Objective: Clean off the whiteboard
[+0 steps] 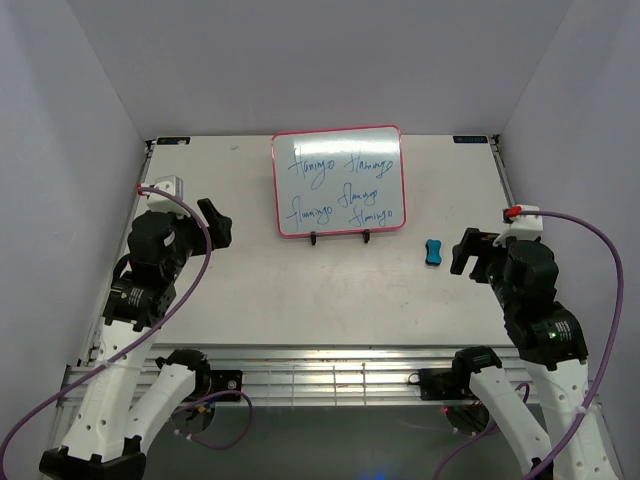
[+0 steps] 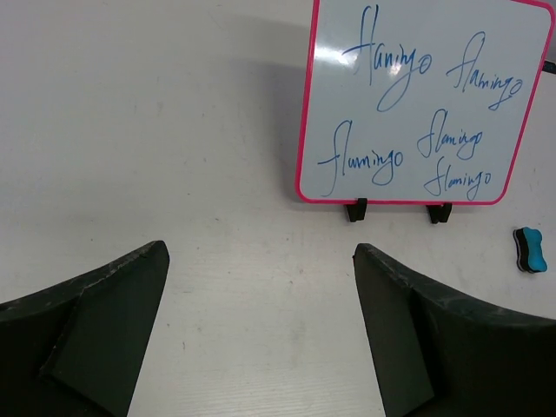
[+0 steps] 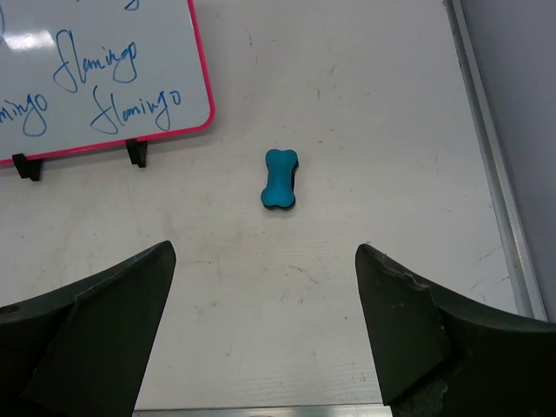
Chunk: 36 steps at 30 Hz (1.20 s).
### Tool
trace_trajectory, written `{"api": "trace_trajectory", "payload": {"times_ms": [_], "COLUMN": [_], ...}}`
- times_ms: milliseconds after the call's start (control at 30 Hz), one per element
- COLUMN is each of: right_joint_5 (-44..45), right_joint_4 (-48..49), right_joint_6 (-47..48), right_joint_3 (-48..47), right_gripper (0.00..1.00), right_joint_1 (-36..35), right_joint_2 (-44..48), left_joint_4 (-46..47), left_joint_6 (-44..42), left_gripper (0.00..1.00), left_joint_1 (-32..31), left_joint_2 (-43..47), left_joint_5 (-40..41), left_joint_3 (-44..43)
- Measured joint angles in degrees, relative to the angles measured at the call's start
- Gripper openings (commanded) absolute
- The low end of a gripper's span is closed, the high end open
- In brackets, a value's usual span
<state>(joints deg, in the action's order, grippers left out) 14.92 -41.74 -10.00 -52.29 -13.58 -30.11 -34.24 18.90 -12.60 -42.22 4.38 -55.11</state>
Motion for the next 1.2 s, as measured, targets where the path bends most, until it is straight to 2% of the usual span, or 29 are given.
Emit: {"api": "trace_trajectory", "payload": {"times_ms": [267,500,667,800,967,1067,1200], "right_joint_5": [-1.79,-9.25,-16.22,-21.7,-27.41,-28.87,-30.53], "right_joint_4": [0.68,1.84,2.91,3.06,3.04,2.89,2.67], "right_joint_6": [-0.15,-0.46,0.07,0.04,0.52,1.4,2.12], "right_joint_3": [0.72,3.37,4.2,4.52,4.52,4.52,4.52], "right_gripper": [0.9,0.9,0.9,0.9,0.9,0.9,0.9], "right_joint_1": [0.0,0.0,0.0,0.0,0.0,0.0,0.0], "right_joint_2": [1.11,1.64,3.13,4.61,5.75,5.86,5.62], "left_joint_4": [0.83,14.53,30.47,43.21,55.45,59.56,64.85], "left_joint_6": [1.92,4.7,4.09,5.99,13.7,18.32,24.06], "left_gripper": [0.98,0.98,0.98,0.98,0.98,0.98,0.98], "left_joint_1": [-0.02,0.0,2.32,9.03,16.9,18.14,16.63], "left_joint_2": [-1.97,-12.17,-28.22,-44.72,-64.94,-74.29,-82.38], "left_joint_5": [-0.37,-7.96,-17.9,-33.42,-50.47,-56.72,-63.82], "left_joint_3": [-0.09,-0.33,-4.96,-12.09,-23.26,-28.37,-30.21]}}
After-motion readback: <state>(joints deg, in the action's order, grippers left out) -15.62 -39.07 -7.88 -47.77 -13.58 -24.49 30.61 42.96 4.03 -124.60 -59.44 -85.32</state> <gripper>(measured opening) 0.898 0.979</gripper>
